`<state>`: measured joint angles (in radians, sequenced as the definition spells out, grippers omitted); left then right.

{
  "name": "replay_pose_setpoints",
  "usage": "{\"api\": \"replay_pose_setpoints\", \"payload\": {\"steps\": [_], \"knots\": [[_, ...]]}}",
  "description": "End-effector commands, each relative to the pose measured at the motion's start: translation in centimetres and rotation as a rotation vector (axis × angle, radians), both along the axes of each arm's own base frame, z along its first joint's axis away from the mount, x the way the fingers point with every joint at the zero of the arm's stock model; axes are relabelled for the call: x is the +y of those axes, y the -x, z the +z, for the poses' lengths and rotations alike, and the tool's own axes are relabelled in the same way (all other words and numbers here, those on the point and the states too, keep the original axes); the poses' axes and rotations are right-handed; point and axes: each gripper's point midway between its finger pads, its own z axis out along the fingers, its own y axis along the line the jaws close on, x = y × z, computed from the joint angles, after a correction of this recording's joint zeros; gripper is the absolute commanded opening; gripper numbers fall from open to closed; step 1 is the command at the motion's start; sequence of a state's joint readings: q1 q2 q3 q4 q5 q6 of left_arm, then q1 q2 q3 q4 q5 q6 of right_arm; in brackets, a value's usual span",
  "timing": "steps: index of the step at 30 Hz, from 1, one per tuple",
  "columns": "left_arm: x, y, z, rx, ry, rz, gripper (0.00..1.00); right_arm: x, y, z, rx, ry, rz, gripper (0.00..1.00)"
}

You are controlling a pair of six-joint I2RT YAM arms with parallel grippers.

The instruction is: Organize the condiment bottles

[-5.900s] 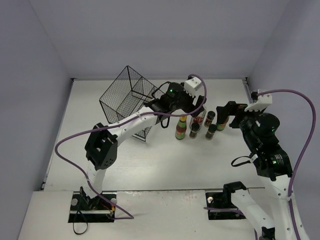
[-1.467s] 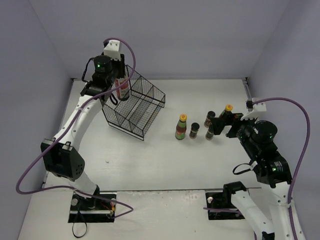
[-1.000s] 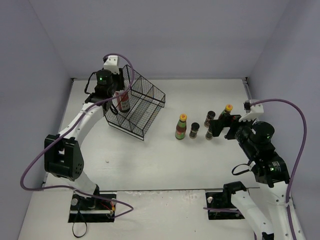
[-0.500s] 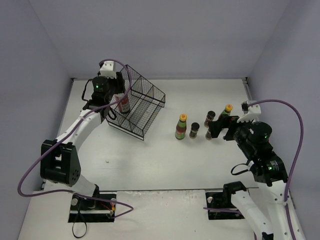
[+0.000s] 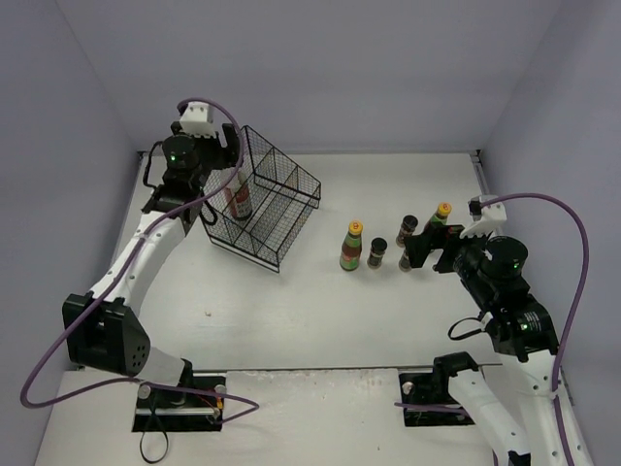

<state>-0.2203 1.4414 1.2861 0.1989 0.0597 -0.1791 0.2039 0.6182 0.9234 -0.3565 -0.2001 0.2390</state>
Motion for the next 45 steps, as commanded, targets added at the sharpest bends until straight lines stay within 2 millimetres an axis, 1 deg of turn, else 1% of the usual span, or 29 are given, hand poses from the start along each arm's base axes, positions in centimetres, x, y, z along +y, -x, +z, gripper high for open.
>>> {"api": "replay_pose_setpoints", "payload": {"steps": [1, 2, 3, 4, 5, 9, 10, 11, 12, 13, 15, 16, 17, 18, 20, 22, 23, 24, 26, 27, 28, 29, 30, 32, 33, 35, 36, 41, 45], "knots": [[-0.6, 3.4, 8.5, -0.093, 0.043, -0.069, 0.74, 0.4, -0.7, 3.3, -0.101, -0.018, 0.016, 1.00], [-0.9, 3.9, 8.8, -0.083, 0.044, -0.094, 0.74, 0.4, -0.7, 3.4, -0.103, -0.016, 0.013, 1.00], [-1.6, 4.8, 7.8, -0.023, 0.038, -0.127, 0.75, 0.4, -0.7, 3.4, -0.102, -0.014, 0.014, 1.00], [-2.7, 6.2, 8.4, -0.020, 0.058, -0.193, 0.75, 0.3, -0.7, 3.5, -0.105, -0.014, 0.009, 1.00], [-3.4, 7.0, 8.2, -0.006, 0.065, -0.233, 0.75, 0.3, -0.7, 3.7, -0.109, -0.013, 0.009, 1.00], [-7.5, 10.9, 5.9, 0.033, 0.059, -0.388, 0.74, 0.1, -0.7, 3.7, -0.109, -0.002, 0.004, 1.00], [-9.7, 12.7, 5.7, 0.030, 0.049, -0.451, 0.75, 0.0, -0.7, 3.6, -0.109, -0.001, 0.001, 1.00], [-10.8, 13.3, 4.0, 0.061, 0.034, -0.476, 0.75, 0.0, -0.7, 3.6, -0.110, 0.000, 0.000, 1.00], [-11.9, 14.0, 3.4, 0.062, 0.015, -0.498, 0.75, -0.1, -0.7, 3.7, -0.110, 0.002, -0.003, 1.00], [-14.1, 15.6, 2.8, 0.070, 0.006, -0.561, 0.74, -0.2, -0.7, 3.8, -0.115, 0.007, -0.006, 1.00], [-15.9, 16.4, 0.9, 0.087, -0.013, -0.588, 0.74, -0.3, -0.7, 4.0, -0.119, 0.010, -0.015, 1.00], [-16.5, 16.4, 0.1, 0.094, -0.028, -0.576, 0.74, -0.4, -0.7, 4.2, -0.121, 0.012, -0.018, 1.00], [-18.1, 17.4, -0.6, 0.098, -0.041, -0.610, 0.75, -0.5, -0.8, 4.2, -0.122, 0.015, -0.021, 1.00], [-19.0, 17.5, -2.2, 0.111, -0.066, -0.621, 0.74, -0.5, -0.7, 4.4, -0.126, 0.018, -0.022, 1.00], [-20.9, 18.2, -2.9, 0.099, -0.084, -0.656, 0.74, -0.7, -0.7, 4.6, -0.128, 0.022, -0.029, 1.00], [-22.5, 18.1, -4.2, 0.096, -0.104, -0.672, 0.75, -0.7, -0.6, 4.6, -0.127, 0.022, -0.028, 1.00], [-23.4, 18.2, -4.0, 0.077, -0.095, -0.689, 0.75, -0.7, -0.5, 4.7, -0.127, 0.023, -0.031, 1.00], [-24.1, 17.9, -5.2, 0.097, -0.104, -0.693, 0.75, -0.7, -0.5, 4.7, -0.126, 0.024, -0.029, 1.00], [-25.1, 17.7, -5.4, 0.095, -0.104, -0.706, 0.74, -0.8, -0.3, 4.7, -0.125, 0.026, -0.030, 1.00], [-25.7, 17.2, -6.6, 0.119, -0.118, -0.706, 0.74, -0.8, -0.3, 4.7, -0.125, 0.027, -0.031, 1.00], [-26.1, 16.9, -6.3, 0.113, -0.116, -0.706, 0.75, -0.8, -0.2, 4.8, -0.128, 0.027, -0.030, 1.00], [-26.5, 16.7, -6.5, 0.115, -0.117, -0.709, 0.75, -0.9, -0.1, 4.9, -0.130, 0.029, -0.032, 1.00], [-27.1, 16.3, -7.4, 0.125, -0.127, -0.711, 0.74, -1.0, -0.1, 4.9, -0.129, 0.031, -0.035, 1.00], [-27.7, 15.8, -7.4, 0.111, -0.126, -0.710, 0.75, -1.0, 0.1, 5.0, -0.133, 0.034, -0.034, 1.00], [-28.0, 15.3, -8.3, 0.122, -0.144, -0.699, 0.74, -1.1, 0.1, 5.0, -0.132, 0.036, -0.037, 1.00], [-28.4, 14.7, -8.3, 0.118, -0.153, -0.688, 0.75, -1.1, 0.2, 5.0, -0.132, 0.036, -0.038, 1.00], [-28.6, 14.2, -9.0, 0.126, -0.164, -0.680, 0.75, -1.1, 0.2, 5.0, -0.132, 0.036, -0.038, 1.00], [-29.4, 12.7, -9.4, 0.110, -0.162, -0.646, 0.75, -1.1, 0.3, 4.7, -0.126, 0.038, -0.037, 1.00], [-29.9, 12.2, -9.8, 0.109, -0.161, -0.640, 0.75, -1.3, 0.4, 4.6, -0.124, 0.043, -0.043, 1.00]]}}
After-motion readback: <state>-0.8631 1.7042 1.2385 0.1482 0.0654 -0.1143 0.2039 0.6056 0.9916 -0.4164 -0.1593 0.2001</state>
